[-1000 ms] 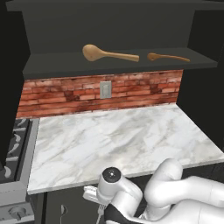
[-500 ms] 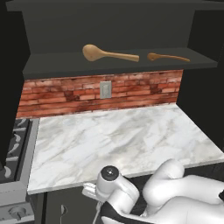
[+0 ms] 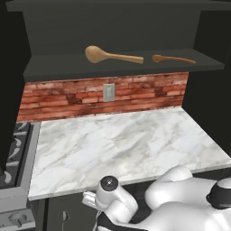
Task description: Organize the utensils by type. Pick up the wooden spoons from the counter and place them in the open cabinet. Then pick up the metallic utensils from the counter and place them in the open drawer.
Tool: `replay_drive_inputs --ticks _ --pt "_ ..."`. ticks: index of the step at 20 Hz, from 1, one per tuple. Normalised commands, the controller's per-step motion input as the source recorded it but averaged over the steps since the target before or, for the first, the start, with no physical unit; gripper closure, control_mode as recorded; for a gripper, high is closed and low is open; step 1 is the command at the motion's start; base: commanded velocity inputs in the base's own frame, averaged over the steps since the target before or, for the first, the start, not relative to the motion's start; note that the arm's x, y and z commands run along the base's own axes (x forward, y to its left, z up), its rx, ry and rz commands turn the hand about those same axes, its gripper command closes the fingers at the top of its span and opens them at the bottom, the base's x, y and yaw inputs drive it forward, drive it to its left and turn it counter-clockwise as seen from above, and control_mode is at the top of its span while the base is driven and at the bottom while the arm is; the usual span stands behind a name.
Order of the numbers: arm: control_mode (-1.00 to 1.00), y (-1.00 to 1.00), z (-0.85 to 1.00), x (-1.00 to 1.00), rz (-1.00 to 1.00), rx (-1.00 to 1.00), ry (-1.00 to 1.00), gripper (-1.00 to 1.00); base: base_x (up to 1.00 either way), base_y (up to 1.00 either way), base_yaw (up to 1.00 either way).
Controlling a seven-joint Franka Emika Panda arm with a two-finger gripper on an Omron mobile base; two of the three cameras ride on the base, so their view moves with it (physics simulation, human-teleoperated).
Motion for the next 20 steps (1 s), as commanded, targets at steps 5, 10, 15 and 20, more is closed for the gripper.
replay_drive_inputs --ticks 5,10,15,20 --pt "-1.0 0.06 -0.17 0.11 0.0 0.0 0.0 1.0 0.0 0.0 0.0" --pt "-1.0 0.0 -0.13 0.13 0.0 0.0 0.01 1.0 0.0 0.0 0.0" --pt "-1.0 0.02 -0.14 0.1 0.0 0.0 0.01 1.0 0.0 0.0 0.0" --pt "-1.0 0.11 -0.2 0.08 0.0 0.0 0.02 -1.0 0.0 0.0 0.0"
